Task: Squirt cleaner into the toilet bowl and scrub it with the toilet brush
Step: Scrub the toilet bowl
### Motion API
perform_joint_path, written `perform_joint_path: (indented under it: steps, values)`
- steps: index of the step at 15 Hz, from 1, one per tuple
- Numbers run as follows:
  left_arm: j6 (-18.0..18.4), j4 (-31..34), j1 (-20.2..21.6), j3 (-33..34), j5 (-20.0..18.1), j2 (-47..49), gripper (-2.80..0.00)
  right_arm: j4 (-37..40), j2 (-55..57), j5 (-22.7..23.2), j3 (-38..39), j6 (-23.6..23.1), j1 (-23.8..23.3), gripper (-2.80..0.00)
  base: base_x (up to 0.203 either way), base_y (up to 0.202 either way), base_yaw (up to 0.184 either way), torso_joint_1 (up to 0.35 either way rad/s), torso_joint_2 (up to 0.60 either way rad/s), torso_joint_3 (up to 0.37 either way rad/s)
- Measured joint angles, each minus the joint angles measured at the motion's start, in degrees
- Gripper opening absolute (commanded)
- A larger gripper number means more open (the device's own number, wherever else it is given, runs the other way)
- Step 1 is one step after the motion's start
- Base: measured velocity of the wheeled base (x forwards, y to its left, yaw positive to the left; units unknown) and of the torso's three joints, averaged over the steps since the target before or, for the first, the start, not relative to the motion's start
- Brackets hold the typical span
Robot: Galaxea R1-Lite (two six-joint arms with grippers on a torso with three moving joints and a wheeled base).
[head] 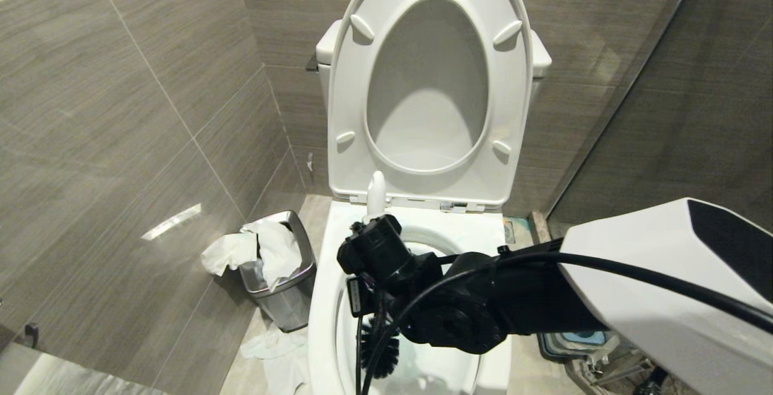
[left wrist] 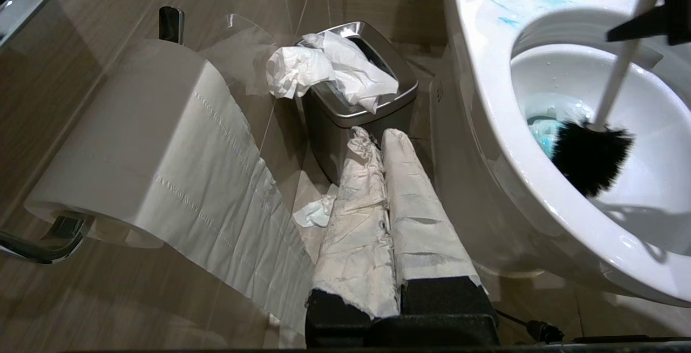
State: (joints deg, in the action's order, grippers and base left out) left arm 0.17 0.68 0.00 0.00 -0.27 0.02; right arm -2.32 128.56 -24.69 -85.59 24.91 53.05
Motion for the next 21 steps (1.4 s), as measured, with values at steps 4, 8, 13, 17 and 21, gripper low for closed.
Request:
perform_joint_path:
  steps: [4,8,13,17,21]
  values:
    - [0.0,0.0,0.0,0.0,0.0,0.0,-2.80,-2.1,-5.6,-1.0,9.1,1.8,-2.6,-2.80,0.000,0.000,0.000,0.000,0.00,0.000]
    - [0.0,0.0,0.0,0.0,0.0,0.0,-2.80,-5.5,-7.3,-1.4,12.3,0.9,-7.1,-2.80,0.000,0.000,0.000,0.000,0.00,0.000]
    - [0.0,0.0,0.0,0.0,0.0,0.0,-2.80,-9.3,-6.2,-1.1,10.6,-5.6,-11.5,-2.80,0.000,0.000,0.000,0.000,0.00,0.000]
    - [0.0,0.0,0.0,0.0,0.0,0.0,-2.80,-14.7,-2.2,-0.9,6.4,-11.9,-11.8,-2.80,0.000,0.000,0.000,0.000,0.00,0.000]
    - [0.0,0.0,0.0,0.0,0.0,0.0,-2.80,-15.0,3.9,-0.9,0.5,-13.7,-11.7,-2.80,0.000,0.000,0.000,0.000,0.00,0.000]
